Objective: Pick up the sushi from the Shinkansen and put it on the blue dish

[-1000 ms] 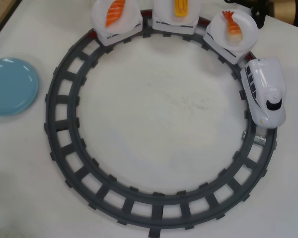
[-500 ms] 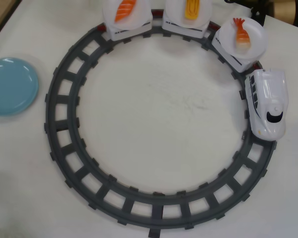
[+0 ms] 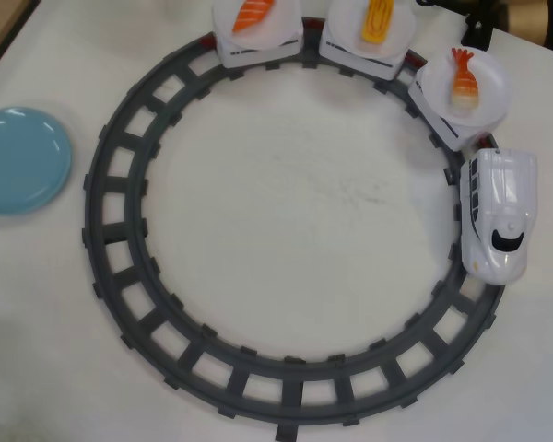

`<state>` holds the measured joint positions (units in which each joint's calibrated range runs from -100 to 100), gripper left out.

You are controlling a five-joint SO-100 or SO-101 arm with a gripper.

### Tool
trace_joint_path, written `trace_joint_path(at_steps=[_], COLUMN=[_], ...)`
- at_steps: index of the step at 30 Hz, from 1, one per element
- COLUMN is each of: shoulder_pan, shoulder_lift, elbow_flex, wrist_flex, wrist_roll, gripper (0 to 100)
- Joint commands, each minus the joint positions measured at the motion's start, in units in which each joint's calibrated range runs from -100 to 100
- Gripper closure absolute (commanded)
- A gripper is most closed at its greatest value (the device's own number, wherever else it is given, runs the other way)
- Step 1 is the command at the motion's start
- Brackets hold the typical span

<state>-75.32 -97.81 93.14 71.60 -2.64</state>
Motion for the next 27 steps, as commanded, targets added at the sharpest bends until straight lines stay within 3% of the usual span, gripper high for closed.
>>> trace_joint_path(at_steps=[1,15,21,27], shoulder_pan=[-0.5,0.7,11.6,21.7], shoulder_lift=[-0.2,-0.2,0.1,0.4], elbow_flex=[0.0,-0.2,-7.7,-16.4], wrist_flex=[0.5,0.2,-0.6,-4.5], wrist_roll=[-0.1,0.2,0.8,7.3], gripper=[89,90,89,89])
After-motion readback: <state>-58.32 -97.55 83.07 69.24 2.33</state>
